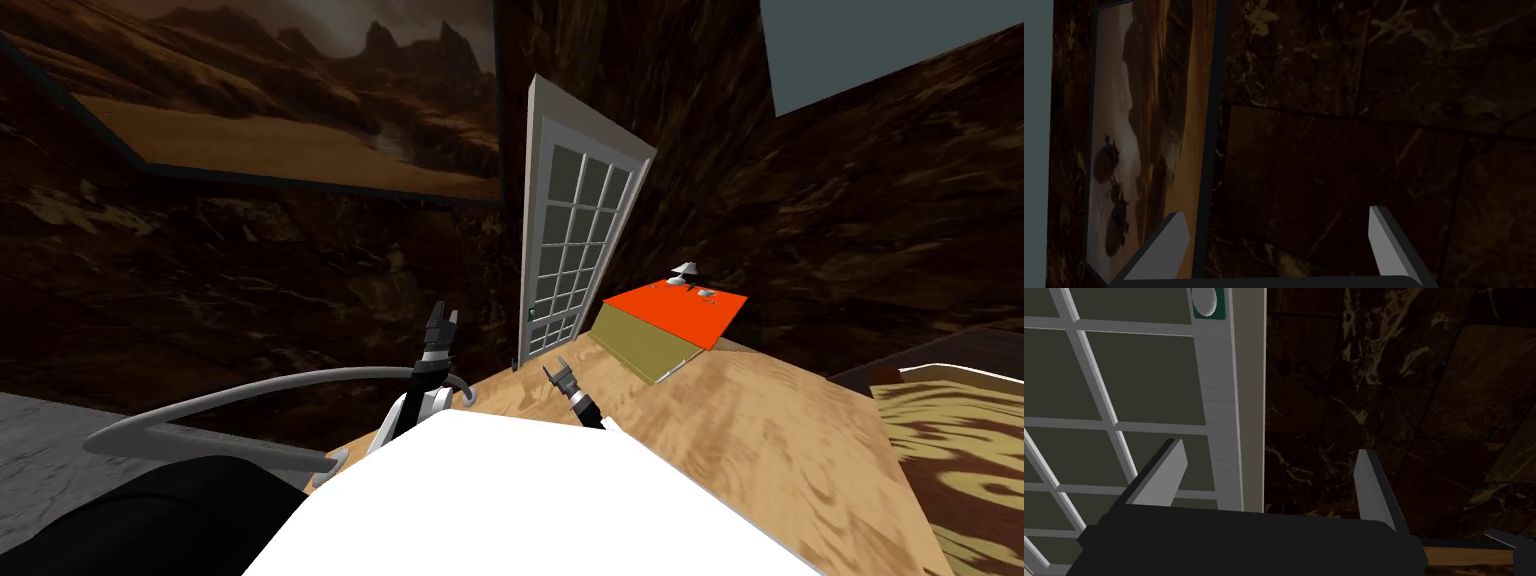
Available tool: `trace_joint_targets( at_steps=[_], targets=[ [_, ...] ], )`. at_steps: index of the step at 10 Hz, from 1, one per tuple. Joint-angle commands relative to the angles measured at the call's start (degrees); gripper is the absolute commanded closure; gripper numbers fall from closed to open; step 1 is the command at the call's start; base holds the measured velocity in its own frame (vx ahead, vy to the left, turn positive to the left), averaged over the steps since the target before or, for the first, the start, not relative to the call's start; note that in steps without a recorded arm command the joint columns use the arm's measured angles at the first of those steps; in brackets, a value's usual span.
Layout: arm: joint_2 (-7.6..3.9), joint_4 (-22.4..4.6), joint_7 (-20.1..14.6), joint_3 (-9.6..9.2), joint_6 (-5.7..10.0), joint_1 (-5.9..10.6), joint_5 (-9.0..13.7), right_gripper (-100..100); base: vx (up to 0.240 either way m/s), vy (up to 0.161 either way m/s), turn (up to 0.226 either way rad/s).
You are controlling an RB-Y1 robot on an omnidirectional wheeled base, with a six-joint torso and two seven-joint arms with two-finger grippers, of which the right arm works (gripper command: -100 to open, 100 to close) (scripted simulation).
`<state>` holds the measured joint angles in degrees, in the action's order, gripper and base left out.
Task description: Pull the door open
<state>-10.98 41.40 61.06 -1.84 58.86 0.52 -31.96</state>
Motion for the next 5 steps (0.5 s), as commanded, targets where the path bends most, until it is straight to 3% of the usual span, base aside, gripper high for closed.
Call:
trace_joint_targets(
  at_steps=[1,5],
  targets=[
    [0.39,-0.7,1.3,0.61,-0.52,0.52,0.7,-100,-0.213,-0.022,0.163],
    [1.8,-2.0,4.9,2.52,-2.21,1.72,2.9,-100,-0.149,0.0,0.21]
  ],
)
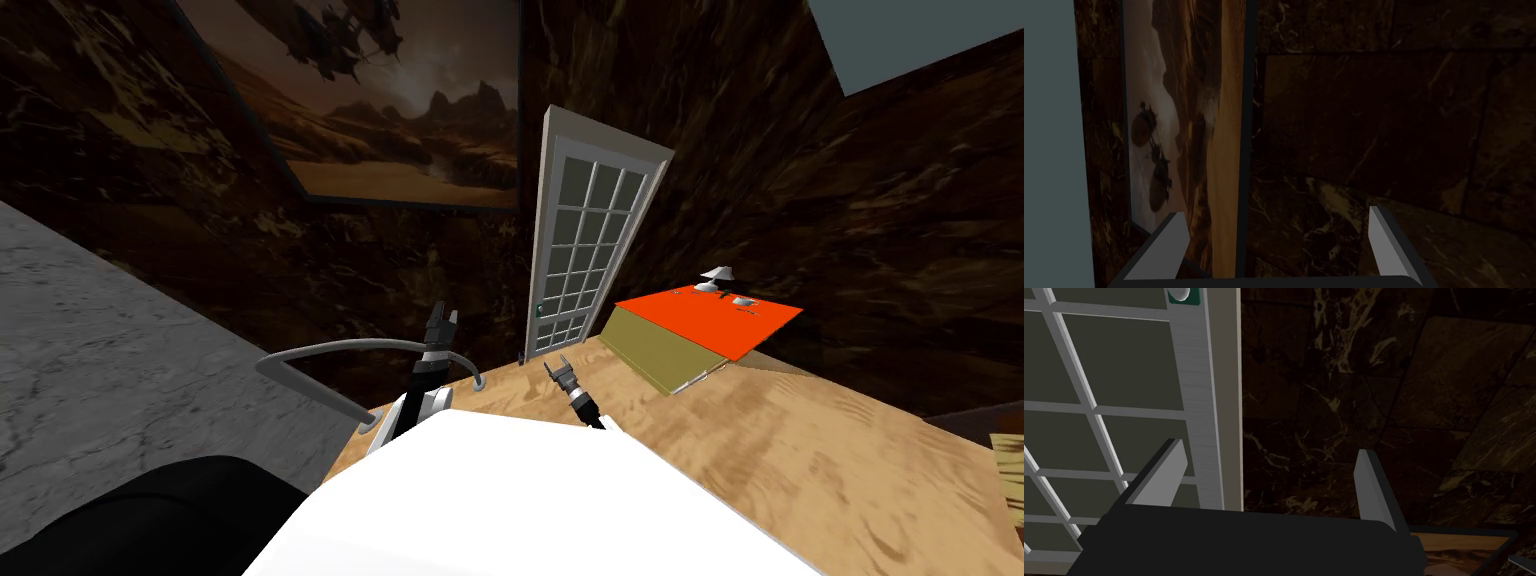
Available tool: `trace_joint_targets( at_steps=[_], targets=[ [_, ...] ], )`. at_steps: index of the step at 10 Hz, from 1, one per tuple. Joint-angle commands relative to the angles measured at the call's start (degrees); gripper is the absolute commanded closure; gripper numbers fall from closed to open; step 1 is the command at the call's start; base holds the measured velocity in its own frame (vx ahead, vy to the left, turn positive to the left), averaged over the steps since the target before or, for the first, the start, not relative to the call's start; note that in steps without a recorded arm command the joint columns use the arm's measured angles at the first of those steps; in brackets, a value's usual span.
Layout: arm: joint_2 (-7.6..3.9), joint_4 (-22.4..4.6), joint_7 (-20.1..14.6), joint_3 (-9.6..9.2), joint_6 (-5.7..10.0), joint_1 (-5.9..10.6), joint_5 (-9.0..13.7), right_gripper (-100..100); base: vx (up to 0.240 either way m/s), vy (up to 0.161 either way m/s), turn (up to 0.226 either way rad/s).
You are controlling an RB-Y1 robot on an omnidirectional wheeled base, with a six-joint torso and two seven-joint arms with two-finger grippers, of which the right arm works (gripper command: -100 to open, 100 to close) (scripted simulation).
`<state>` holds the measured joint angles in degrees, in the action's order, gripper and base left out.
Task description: Pull the door open
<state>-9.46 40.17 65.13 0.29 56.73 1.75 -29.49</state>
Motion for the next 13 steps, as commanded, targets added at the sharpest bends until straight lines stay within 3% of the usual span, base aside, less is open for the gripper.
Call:
trace_joint_targets(
  at_steps=[1,6,13],
  targets=[
    [0.61,-1.0,1.6,0.78,-0.41,0.72,0.9,-100,-0.037,-0.016,0.131],
    [3.47,-2.5,6.2,3.18,-2.41,2.13,3.6,-100,0.094,-0.038,0.166],
    [6.66,-3.4,9.3,4.77,-3.66,2.99,5.4,-100,0.199,-0.068,0.06]
  ],
)
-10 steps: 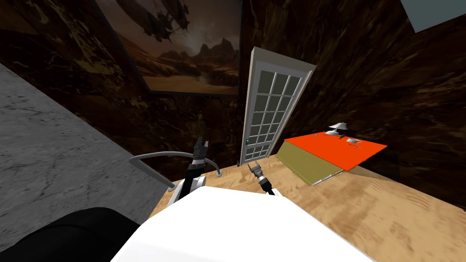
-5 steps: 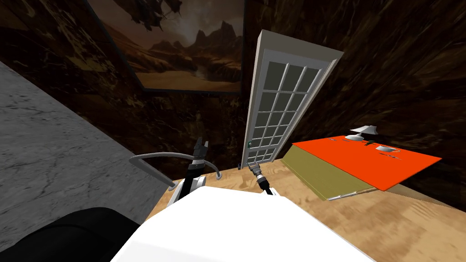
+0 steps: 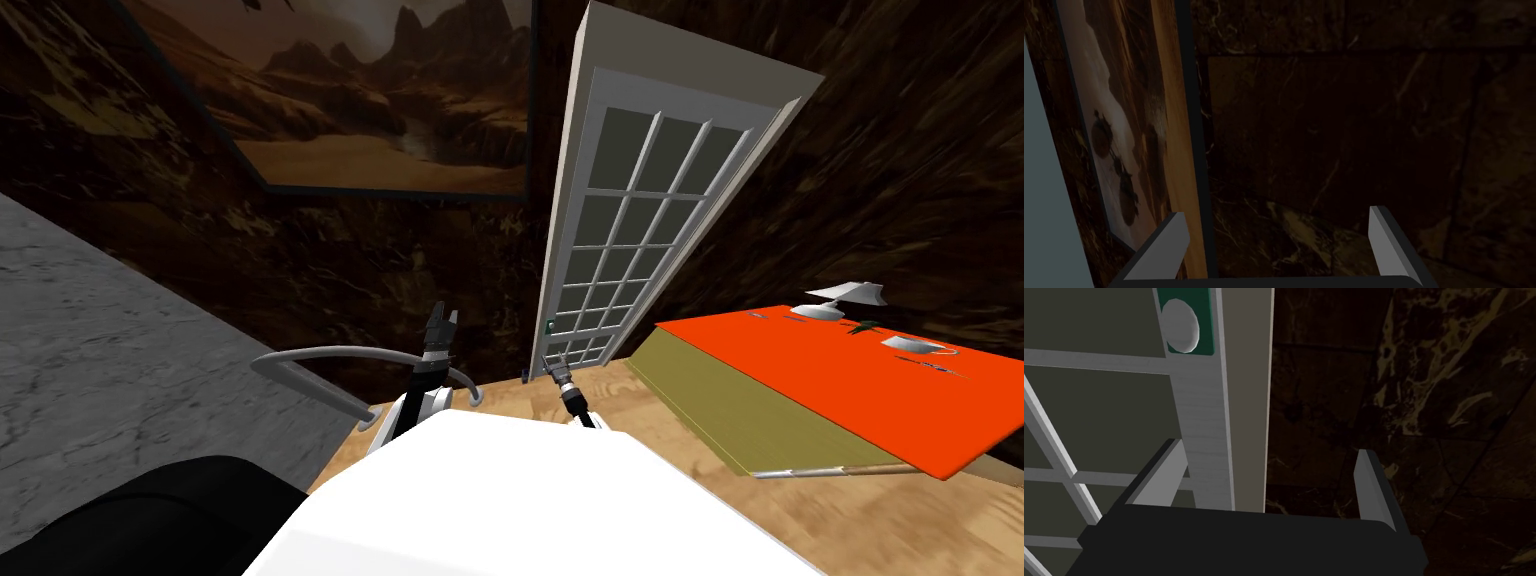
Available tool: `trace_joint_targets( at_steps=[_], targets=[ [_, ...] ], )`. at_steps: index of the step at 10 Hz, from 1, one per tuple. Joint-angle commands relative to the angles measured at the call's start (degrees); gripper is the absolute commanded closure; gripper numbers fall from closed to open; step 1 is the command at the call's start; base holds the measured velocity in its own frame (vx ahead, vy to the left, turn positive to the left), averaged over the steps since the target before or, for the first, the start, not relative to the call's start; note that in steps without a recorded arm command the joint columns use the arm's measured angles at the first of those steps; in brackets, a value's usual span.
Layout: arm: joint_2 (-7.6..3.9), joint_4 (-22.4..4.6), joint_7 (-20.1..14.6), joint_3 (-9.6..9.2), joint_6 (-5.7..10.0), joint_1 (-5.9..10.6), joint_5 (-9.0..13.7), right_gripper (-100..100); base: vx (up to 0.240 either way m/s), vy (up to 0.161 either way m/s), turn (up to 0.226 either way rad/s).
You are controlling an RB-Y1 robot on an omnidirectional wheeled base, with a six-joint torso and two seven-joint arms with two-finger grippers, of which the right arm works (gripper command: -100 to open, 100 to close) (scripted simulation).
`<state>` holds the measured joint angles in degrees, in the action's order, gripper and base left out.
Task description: Pull the door open
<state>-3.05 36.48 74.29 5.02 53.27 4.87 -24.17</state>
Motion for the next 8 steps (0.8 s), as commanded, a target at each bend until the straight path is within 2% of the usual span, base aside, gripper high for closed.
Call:
trace_joint_targets(
  at_steps=[1,6,8],
  targets=[
    [0.62,0.2,0.4,0.18,-0.31,-0.05,0.2,-100,0.205,-0.05,0.015],
    [2.25,0.0,1.4,0.67,-0.69,0.2,0.8,-100,0.205,-0.06,0.004],
    [2.57,-0.1,1.5,0.75,-0.75,0.24,0.9,-100,0.222,-0.063,-0.007]
  ],
)
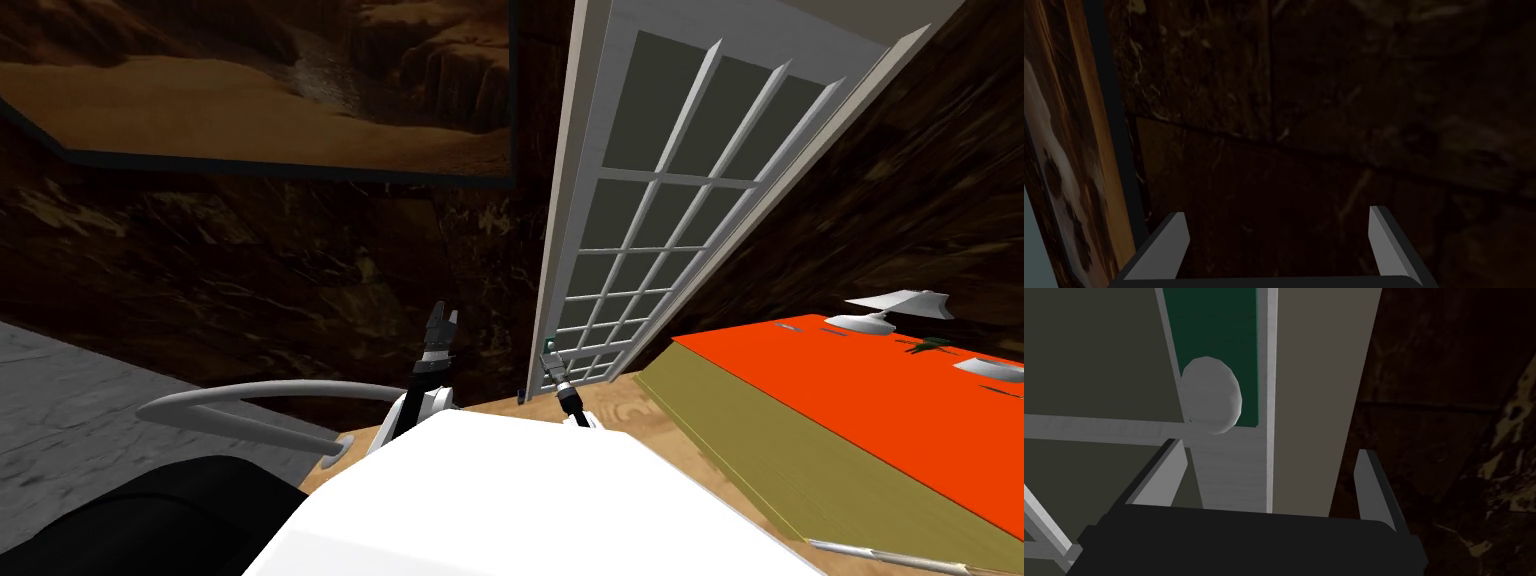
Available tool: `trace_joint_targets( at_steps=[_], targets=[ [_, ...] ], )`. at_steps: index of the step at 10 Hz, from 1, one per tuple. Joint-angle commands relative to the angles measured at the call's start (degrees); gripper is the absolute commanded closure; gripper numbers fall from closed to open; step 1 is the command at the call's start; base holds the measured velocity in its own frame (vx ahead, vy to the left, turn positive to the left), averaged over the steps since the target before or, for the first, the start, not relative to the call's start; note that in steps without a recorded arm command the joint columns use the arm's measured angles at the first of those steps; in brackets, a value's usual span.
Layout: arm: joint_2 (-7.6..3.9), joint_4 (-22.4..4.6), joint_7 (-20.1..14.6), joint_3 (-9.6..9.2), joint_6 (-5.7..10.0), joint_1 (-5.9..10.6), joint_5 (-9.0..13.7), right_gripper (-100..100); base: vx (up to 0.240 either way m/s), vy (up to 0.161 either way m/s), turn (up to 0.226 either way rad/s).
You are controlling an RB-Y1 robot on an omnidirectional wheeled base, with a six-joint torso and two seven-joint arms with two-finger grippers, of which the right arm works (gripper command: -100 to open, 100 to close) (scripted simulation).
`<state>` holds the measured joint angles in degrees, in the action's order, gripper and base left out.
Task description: Pull the door open
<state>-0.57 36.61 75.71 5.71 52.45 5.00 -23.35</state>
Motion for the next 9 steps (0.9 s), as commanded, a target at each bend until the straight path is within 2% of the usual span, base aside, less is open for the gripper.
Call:
trace_joint_targets(
  at_steps=[1,3,4,5,9],
  targets=[
    [0.3,-0.2,0.2,0.11,0.05,0.13,0.1,-100,0.258,-0.056,-0.018],
    [0.66,-0.3,0.3,0.19,-0.01,0.17,0.2,-100,0.212,-0.073,-0.026],
    [0.84,-0.6,0.2,-0.3,0.39,-0.56,-0.1,-100,0.04,-0.02,0.002],
    [0.84,-0.6,0.2,-0.3,0.39,-0.56,-0.1,100,-0.037,0.007,-0.008],
    [0.84,-0.6,0.2,-0.3,0.39,-0.56,-0.1,100,-0.003,-0.006,-0.01]
  ],
)
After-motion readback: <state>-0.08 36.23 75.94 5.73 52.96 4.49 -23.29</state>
